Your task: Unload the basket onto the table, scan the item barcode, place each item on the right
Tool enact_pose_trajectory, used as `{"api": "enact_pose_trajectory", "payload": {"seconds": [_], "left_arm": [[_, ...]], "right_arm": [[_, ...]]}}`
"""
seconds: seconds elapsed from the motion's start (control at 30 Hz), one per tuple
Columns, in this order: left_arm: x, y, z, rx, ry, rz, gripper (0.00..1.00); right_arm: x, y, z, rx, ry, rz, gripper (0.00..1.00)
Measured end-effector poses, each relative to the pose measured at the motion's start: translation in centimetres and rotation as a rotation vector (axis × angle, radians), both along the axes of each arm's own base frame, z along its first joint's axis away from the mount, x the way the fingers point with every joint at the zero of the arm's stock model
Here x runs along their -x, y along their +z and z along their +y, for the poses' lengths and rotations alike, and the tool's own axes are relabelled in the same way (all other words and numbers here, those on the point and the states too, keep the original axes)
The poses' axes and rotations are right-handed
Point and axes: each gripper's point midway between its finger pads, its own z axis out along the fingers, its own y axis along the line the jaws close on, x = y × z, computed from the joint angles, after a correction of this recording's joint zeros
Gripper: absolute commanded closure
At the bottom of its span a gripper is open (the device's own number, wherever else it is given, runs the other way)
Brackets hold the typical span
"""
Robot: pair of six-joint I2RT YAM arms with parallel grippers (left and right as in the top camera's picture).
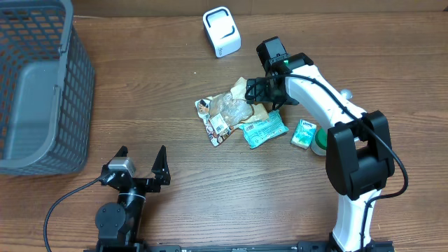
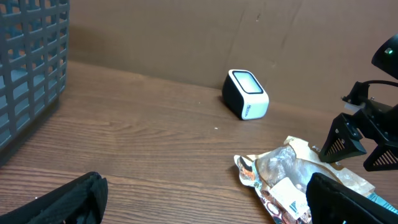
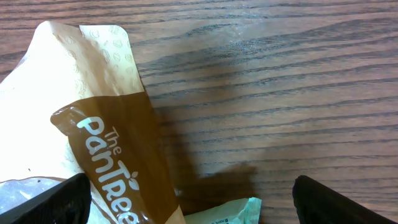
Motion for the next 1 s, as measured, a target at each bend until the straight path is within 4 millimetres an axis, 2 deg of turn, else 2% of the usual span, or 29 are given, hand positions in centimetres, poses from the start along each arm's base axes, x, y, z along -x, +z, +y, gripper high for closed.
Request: {"api": "enact_pose_trajectory", "payload": {"seconds": [0.53,0.63,0.7,0.8,1.0], "left_arm": [[0.0,0.0,0.0,0.0,0.0,0.0,0.0],[0.0,0.0,0.0,0.0,0.0,0.0,0.01],[0.0,0.0,0.0,0.0,0.0,0.0,0.0],[0.0,0.0,0.0,0.0,0.0,0.0,0.01],[0.0,0.0,0.0,0.0,0.0,0.0,0.0]], "right_arm": [[0.0,0.0,0.0,0.0,0.0,-0.001,0.0],[0.0,0.5,0.1,-0.004,0.002,-0.01,0.0],[0.0,1.8,0.3,-0.013,0.007,-0.036,0.0],[0.1,5.0,0.9,-0.039,0.019,-0.105,0.0],[1.0,14.5,1.2,-0.119,0.032,-0.306,0.0]]}}
